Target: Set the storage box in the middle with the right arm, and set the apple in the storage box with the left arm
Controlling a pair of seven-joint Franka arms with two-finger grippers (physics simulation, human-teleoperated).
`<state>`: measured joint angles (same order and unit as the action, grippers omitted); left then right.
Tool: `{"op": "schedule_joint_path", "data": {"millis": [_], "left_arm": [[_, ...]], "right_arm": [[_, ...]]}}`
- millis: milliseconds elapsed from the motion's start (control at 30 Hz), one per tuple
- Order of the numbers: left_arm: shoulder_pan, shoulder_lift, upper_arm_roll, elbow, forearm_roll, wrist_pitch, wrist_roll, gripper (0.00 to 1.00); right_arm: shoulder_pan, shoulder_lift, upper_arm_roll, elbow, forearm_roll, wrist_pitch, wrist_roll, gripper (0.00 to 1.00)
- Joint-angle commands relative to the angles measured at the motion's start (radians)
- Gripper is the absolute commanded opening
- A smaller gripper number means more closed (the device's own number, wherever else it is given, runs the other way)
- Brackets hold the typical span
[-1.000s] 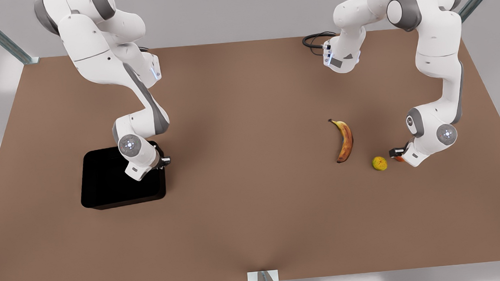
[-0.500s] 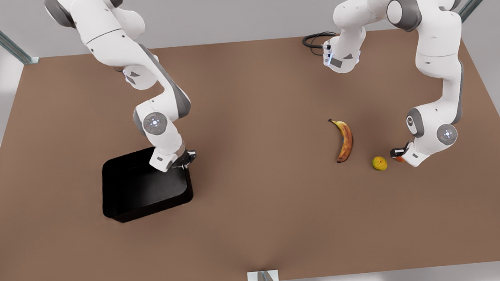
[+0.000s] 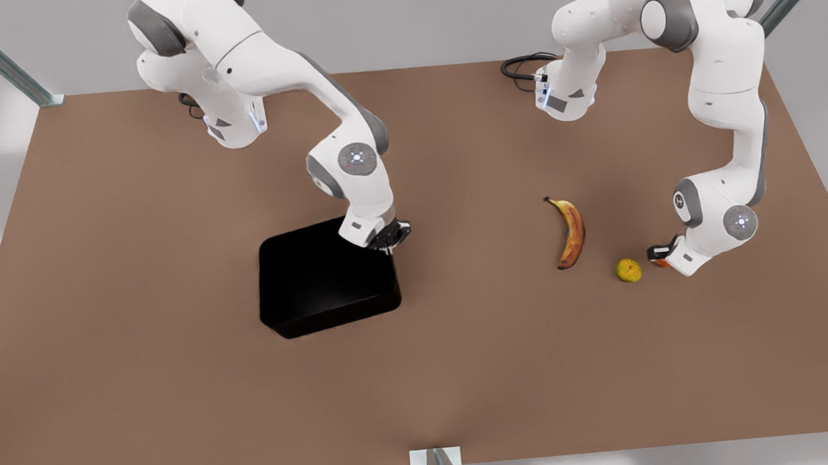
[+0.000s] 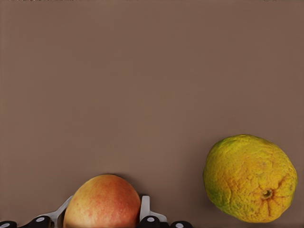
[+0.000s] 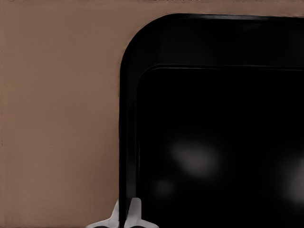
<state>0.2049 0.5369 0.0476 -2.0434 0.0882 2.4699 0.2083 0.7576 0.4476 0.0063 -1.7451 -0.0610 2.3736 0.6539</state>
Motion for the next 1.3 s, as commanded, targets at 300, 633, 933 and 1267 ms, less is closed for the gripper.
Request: {"op": "schedule_joint_path", "data": {"millis": [300,633,933,1267], "left_arm": [[-0.001,-0.018,0.0,-0.001,-0.001,-0.011,-0.007,0.7],[-0.005,-0.067,-0.002,-0.021,-0.002,-0.025,-0.01,0.7],[-0.105,-0.207,-0.012,-0.058,-0.016,-0.121,-0.135,0.7],[-0.61,-0.344,-0.011,-0.069,-0.292,-0.269,-0.63,0.7]], "right_arm": [[0.164,0.174,-0.009,0.251,-0.003,-0.002,0.248,0.21],[0.244,0.295,-0.029,0.38,-0.006,0.013,0.319,1.0],[-0.121,-0.187,-0.022,0.246,0.0,-0.479,-0.226,1.0],[-0.452,-0.362,-0.022,0.154,-0.003,-0.551,-0.593,1.0]]}}
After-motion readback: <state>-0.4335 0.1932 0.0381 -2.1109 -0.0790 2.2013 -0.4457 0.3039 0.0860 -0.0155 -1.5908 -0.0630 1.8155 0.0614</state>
